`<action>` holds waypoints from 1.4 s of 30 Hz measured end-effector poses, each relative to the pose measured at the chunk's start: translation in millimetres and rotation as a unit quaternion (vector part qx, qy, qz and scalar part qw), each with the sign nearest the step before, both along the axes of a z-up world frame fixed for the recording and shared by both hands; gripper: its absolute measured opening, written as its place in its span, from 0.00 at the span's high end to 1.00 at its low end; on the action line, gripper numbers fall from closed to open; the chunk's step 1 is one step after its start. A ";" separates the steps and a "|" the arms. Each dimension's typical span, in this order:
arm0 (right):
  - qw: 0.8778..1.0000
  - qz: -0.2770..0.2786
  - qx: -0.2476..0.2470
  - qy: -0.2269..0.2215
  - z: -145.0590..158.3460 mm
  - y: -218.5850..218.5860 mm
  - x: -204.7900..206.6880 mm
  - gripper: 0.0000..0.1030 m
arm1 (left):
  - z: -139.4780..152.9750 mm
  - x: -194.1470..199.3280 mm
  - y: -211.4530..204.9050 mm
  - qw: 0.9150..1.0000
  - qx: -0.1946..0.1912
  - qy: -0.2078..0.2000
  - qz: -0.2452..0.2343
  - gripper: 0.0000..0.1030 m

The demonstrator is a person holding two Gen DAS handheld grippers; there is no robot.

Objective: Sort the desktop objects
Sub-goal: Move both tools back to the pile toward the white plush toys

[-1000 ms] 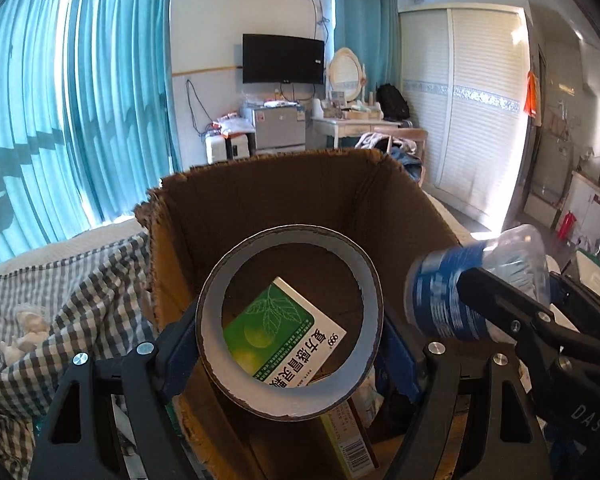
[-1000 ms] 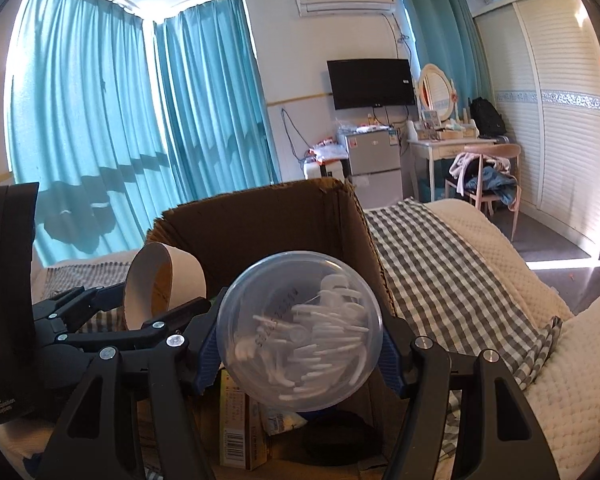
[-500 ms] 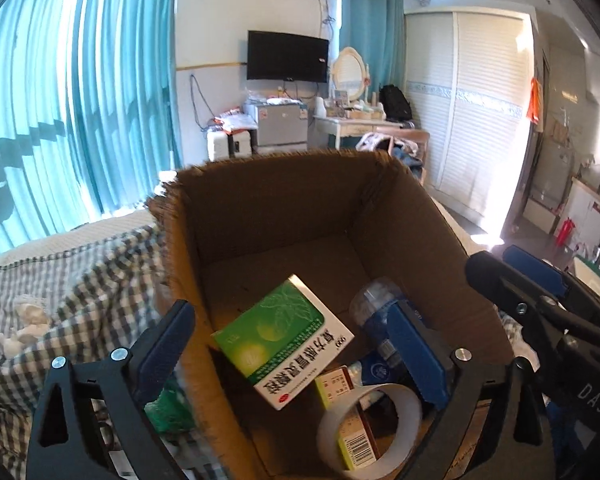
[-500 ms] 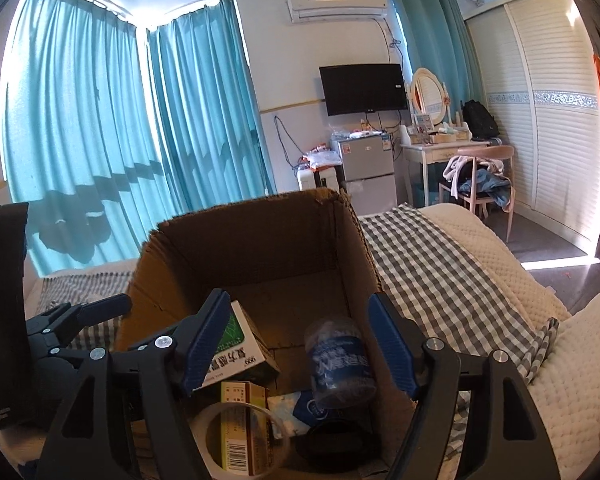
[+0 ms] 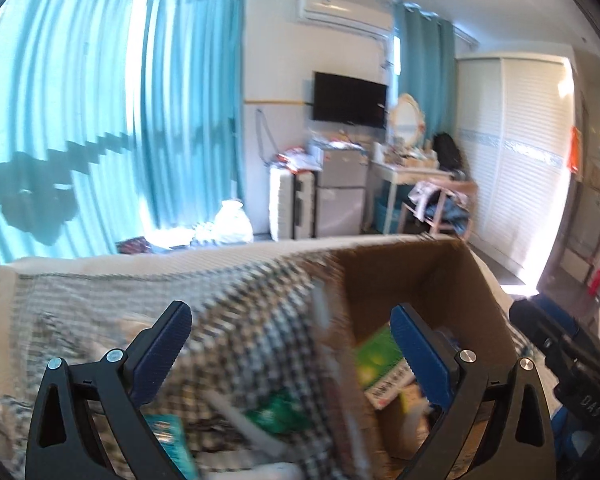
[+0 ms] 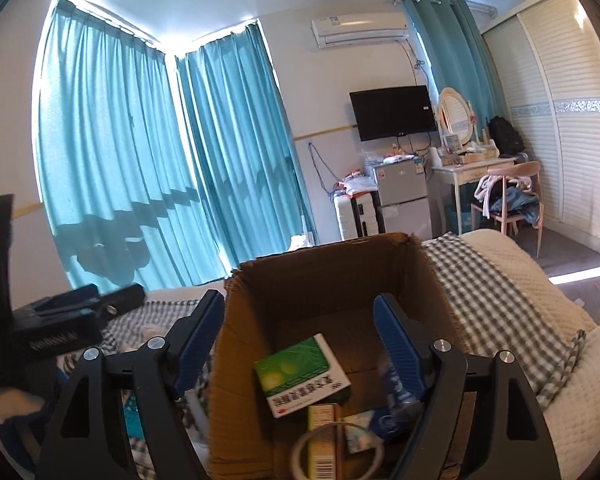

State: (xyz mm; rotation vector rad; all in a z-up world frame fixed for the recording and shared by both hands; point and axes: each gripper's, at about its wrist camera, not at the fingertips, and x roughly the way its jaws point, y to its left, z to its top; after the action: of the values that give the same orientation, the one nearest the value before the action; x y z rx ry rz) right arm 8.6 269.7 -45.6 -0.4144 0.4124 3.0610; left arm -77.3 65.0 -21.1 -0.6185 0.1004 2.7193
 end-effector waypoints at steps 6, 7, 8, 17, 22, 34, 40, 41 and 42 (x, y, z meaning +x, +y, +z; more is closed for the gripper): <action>0.999 0.047 -0.003 0.012 18.6 -40.2 -23.0 0.25 | 27.1 -10.9 -57.4 0.997 -0.012 0.019 0.073 0.00; 0.998 0.055 0.000 0.015 22.1 -48.7 -26.7 0.25 | 29.8 -16.0 -66.5 0.996 -0.015 0.016 0.091 0.00; 0.998 0.062 0.003 0.017 24.9 -56.4 -30.1 0.25 | 31.1 -20.1 -75.4 0.994 -0.015 0.015 0.106 0.00; 0.992 0.123 0.040 0.000 34.3 -133.1 -85.0 0.25 | 15.3 -57.5 -147.3 0.990 0.010 -0.007 0.144 0.00; 0.985 0.162 0.054 -0.028 17.4 -170.7 -122.9 0.25 | -18.9 -80.4 -187.9 0.983 0.021 -0.042 0.178 0.00; 0.975 0.189 0.070 -0.092 -38.3 -232.0 -222.9 0.33 | -111.2 -153.8 -204.8 0.980 0.006 -0.148 0.132 0.00; 0.963 0.216 0.057 -0.147 -73.5 -234.8 -259.2 0.36 | -153.0 -174.8 -195.9 0.976 -0.026 -0.184 0.113 0.07; 0.962 0.218 0.060 -0.154 -78.6 -236.3 -263.2 0.36 | -158.5 -176.2 -194.0 0.975 -0.029 -0.189 0.109 0.08; 0.960 0.219 0.065 -0.162 -84.0 -238.5 -267.9 0.36 | -164.1 -177.3 -191.8 0.974 -0.036 -0.193 0.109 0.08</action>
State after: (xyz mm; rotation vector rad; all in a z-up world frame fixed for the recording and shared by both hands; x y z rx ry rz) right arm -259.3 31.2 -129.6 -1.1163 0.1145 3.3039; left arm -254.7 -126.8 -185.2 -1.2321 0.0361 2.7490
